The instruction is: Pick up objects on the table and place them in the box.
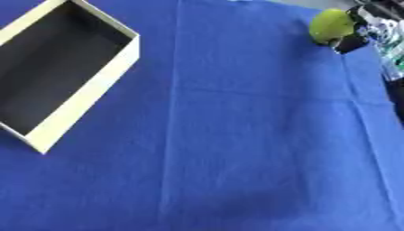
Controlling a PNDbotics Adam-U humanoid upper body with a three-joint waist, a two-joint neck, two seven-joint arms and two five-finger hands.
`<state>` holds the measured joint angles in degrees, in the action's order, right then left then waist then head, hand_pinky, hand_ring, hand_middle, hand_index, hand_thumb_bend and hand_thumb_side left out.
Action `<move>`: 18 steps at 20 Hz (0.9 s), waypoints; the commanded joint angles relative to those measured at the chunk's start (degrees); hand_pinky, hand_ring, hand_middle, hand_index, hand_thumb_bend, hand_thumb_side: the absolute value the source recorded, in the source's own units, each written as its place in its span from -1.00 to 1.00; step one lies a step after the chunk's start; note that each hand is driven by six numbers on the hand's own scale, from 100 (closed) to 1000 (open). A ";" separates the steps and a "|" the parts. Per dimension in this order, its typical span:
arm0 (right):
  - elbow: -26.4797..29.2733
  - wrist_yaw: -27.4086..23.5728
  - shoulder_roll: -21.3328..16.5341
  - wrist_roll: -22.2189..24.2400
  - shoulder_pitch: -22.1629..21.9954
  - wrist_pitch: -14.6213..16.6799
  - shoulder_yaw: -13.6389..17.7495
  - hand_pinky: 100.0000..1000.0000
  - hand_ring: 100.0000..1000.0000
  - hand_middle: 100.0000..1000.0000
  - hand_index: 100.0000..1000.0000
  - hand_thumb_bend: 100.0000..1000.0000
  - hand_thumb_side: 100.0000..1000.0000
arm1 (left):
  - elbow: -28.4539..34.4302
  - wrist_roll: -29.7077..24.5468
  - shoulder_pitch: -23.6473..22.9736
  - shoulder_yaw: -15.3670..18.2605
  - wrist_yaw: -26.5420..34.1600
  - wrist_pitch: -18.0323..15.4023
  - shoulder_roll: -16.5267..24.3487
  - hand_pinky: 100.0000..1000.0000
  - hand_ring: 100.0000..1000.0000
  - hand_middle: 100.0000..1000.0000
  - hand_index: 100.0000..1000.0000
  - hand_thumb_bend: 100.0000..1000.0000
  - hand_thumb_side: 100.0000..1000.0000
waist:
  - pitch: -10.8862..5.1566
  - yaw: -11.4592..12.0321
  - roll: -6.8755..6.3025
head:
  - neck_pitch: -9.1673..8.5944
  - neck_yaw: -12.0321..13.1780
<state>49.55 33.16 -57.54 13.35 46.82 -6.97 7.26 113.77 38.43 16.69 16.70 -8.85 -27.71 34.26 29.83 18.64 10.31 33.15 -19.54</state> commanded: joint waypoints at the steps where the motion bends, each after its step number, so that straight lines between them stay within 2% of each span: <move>1: 2.05 -0.38 -3.38 -2.45 0.40 0.05 0.59 0.39 0.44 -0.03 0.13 -0.92 -1.00 | 0.82 1.06 -0.14 0.55 -0.07 -0.70 2.30 0.42 -0.04 0.05 0.04 -0.70 -0.59 | -2.07 -0.42 -0.52 | 0.38 0.30; 8: 9.12 -2.58 -5.06 -5.94 -1.00 0.80 0.81 0.30 0.29 -0.12 0.06 -1.00 -1.00 | 0.82 1.04 -0.61 0.57 0.01 -0.45 2.38 0.42 -0.04 0.06 0.04 -0.69 -0.59 | -3.36 -1.79 -0.71 | 1.83 1.07; 11: 13.10 -3.57 -5.74 -6.90 -2.30 -0.26 1.08 0.23 0.20 -0.22 -0.03 -0.91 -1.00 | 0.82 0.99 -0.64 0.54 0.17 -0.27 2.36 0.42 -0.04 0.06 0.05 -0.68 -0.59 | -4.07 -2.37 -0.66 | 2.28 1.03; 14: 16.16 -4.93 -5.75 -7.32 -2.76 -1.09 1.35 0.19 0.15 -0.29 -0.08 -1.00 -1.00 | 0.82 0.96 -0.70 0.54 0.36 -0.20 2.42 0.42 -0.04 0.06 0.05 -0.67 -0.60 | -4.87 -2.56 -0.73 | 2.56 1.10; 18: 21.47 -7.47 -6.50 -8.03 -3.26 0.37 0.87 0.17 0.12 -0.29 -0.08 -0.95 -1.00 | 0.82 1.12 -0.84 0.53 0.47 -0.20 2.71 0.41 -0.03 0.06 0.06 -0.65 -0.61 | -5.95 -3.06 -0.86 | 3.23 1.56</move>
<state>68.56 26.69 -60.21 5.77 42.98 -6.91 7.41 113.77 38.76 15.66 16.71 -8.56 -27.30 34.74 25.42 15.65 10.00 35.98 -18.17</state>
